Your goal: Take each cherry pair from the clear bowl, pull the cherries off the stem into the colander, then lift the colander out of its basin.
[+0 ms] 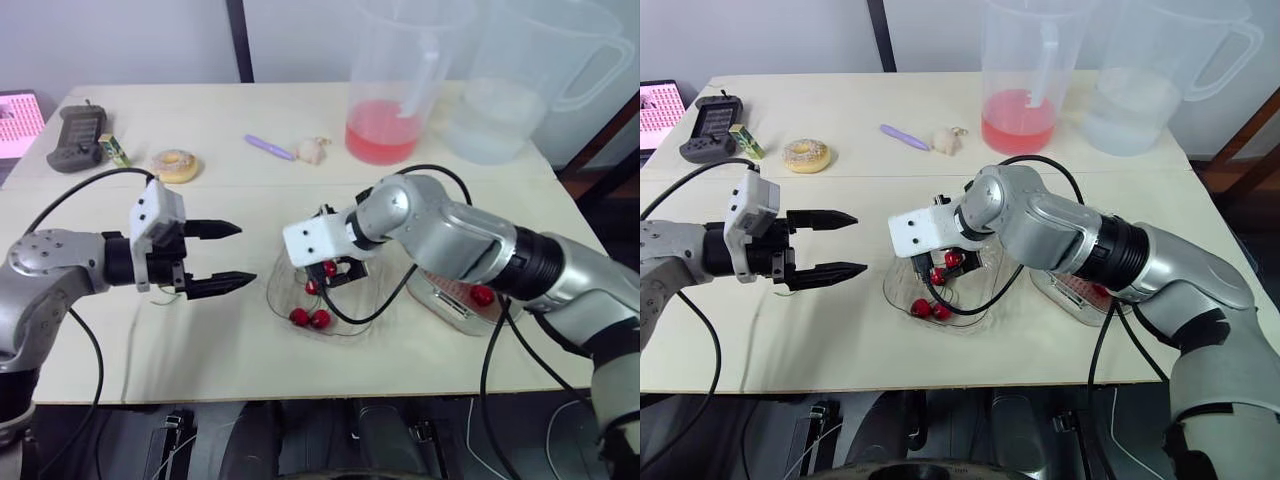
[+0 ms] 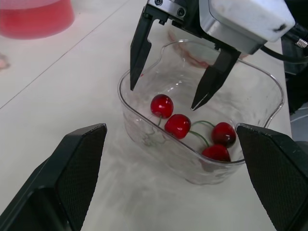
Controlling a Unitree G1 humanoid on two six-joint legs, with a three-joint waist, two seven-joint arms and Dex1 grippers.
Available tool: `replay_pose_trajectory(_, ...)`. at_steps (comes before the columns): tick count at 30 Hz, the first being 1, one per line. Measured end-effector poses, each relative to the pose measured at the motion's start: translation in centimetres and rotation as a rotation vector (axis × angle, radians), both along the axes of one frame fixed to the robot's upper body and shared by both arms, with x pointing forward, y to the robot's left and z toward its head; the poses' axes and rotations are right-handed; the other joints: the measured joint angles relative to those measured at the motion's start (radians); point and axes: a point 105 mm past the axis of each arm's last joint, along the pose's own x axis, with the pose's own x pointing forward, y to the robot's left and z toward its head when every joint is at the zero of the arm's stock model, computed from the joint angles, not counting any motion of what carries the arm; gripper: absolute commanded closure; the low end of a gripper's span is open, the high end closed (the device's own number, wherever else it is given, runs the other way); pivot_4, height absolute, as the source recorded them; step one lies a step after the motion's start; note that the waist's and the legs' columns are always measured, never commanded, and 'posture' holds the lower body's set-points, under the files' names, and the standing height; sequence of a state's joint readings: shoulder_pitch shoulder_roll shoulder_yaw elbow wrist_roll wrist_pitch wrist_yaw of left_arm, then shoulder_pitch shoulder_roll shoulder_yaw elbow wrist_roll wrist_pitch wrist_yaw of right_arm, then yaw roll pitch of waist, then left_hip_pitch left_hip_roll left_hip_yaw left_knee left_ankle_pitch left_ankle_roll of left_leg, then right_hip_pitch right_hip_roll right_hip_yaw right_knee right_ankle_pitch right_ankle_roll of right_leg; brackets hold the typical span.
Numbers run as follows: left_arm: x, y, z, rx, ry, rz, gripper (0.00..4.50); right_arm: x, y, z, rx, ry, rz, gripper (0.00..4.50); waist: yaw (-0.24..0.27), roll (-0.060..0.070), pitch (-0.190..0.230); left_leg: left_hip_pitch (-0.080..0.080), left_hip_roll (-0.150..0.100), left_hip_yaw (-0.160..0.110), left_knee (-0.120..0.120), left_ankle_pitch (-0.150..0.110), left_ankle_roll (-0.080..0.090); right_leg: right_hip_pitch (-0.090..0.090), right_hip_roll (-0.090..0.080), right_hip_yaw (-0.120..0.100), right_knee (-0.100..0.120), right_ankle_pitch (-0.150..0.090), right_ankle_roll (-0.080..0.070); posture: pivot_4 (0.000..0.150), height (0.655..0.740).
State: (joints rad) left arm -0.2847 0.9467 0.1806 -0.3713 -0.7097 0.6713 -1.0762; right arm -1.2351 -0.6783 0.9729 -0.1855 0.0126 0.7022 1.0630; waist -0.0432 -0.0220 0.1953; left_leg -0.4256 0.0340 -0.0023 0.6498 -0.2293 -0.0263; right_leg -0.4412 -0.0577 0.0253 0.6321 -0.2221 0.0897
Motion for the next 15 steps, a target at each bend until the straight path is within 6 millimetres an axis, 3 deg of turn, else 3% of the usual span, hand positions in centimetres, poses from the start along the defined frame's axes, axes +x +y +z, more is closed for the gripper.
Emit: replay_pose_trajectory(15, -0.5, 0.6, -0.5, -0.007, 0.006, 0.044, 0.00, 0.7, -0.6, -1.6, -0.217, -0.104, 0.231, 0.02, 0.000, 0.000, 0.000, 0.000, 0.000, 0.000, 0.000, 0.000, 0.000, 0.000, 0.000, 0.000, 0.000, 0.000, 0.000, 0.150, 0.7383)
